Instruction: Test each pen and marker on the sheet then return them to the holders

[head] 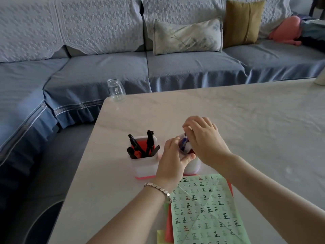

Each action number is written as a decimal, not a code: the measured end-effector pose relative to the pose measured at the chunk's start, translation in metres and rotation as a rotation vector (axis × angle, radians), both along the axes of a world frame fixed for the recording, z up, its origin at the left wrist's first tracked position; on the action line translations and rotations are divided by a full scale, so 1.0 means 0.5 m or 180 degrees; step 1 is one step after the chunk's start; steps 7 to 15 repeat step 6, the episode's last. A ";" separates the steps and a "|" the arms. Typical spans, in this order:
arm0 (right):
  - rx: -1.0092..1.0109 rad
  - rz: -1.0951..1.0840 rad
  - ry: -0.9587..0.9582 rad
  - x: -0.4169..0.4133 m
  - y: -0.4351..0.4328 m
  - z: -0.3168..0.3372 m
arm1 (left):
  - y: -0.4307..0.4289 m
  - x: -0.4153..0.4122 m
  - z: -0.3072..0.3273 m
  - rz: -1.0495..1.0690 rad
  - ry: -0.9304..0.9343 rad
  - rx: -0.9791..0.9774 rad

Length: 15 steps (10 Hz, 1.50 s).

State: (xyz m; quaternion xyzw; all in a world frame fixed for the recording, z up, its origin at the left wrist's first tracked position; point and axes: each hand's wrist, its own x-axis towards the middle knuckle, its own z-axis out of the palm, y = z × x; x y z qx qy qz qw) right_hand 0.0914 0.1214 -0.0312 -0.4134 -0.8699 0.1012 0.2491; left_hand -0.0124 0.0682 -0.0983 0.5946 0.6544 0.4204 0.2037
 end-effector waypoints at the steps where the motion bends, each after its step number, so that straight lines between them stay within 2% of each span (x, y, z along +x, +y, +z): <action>1: 0.0135 -0.0114 0.0094 0.018 -0.027 -0.007 | -0.001 -0.003 -0.003 0.0015 0.0148 0.0002; 2: -0.0260 -0.0125 -0.0389 0.030 -0.067 -0.027 | -0.002 -0.005 -0.006 0.0052 -0.0059 -0.0071; 4: -0.0306 -0.0193 -0.0674 0.023 -0.043 -0.019 | -0.003 -0.002 0.005 0.0038 0.0044 -0.0018; 5: -0.0714 -0.0140 0.0115 0.032 -0.046 -0.006 | 0.003 -0.004 0.004 -0.0160 0.0169 -0.0323; 6: -0.0690 -0.0234 0.0704 0.066 -0.088 -0.003 | -0.015 -0.007 0.018 -0.0066 -0.0283 -0.0638; 15: -0.0690 -0.0234 0.0704 0.066 -0.088 -0.003 | -0.015 -0.007 0.018 -0.0066 -0.0283 -0.0638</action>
